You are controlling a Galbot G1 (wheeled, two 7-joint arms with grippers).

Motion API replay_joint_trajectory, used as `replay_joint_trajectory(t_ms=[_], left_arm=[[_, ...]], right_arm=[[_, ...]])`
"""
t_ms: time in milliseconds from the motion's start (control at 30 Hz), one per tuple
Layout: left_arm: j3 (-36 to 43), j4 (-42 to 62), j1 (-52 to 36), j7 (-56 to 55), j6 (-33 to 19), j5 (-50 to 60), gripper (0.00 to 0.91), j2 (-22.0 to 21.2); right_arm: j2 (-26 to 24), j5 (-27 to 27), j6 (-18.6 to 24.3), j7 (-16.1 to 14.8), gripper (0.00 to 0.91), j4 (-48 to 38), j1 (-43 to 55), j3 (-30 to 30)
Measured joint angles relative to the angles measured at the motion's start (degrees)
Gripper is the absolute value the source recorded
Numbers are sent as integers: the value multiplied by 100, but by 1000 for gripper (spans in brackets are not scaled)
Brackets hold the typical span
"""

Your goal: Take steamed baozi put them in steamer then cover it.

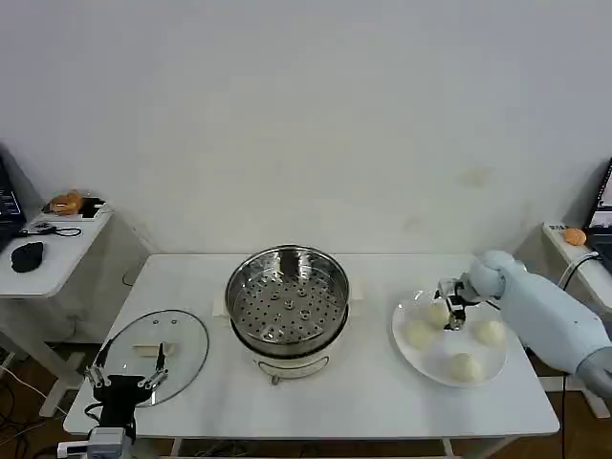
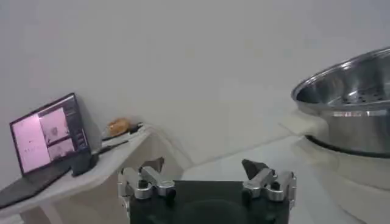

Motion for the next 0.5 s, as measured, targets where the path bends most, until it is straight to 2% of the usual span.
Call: replay_joint_trajectory(t_ms=[67,500], left_arm=[[-1,-7,7,-3,0,2,907,-2],[1,-65,27,-4,5,8,907,37]], right_arm=[[21,-16,-1,-11,675,-35,6,-10],[-112,142,-30,-142,675,136,163,-186]])
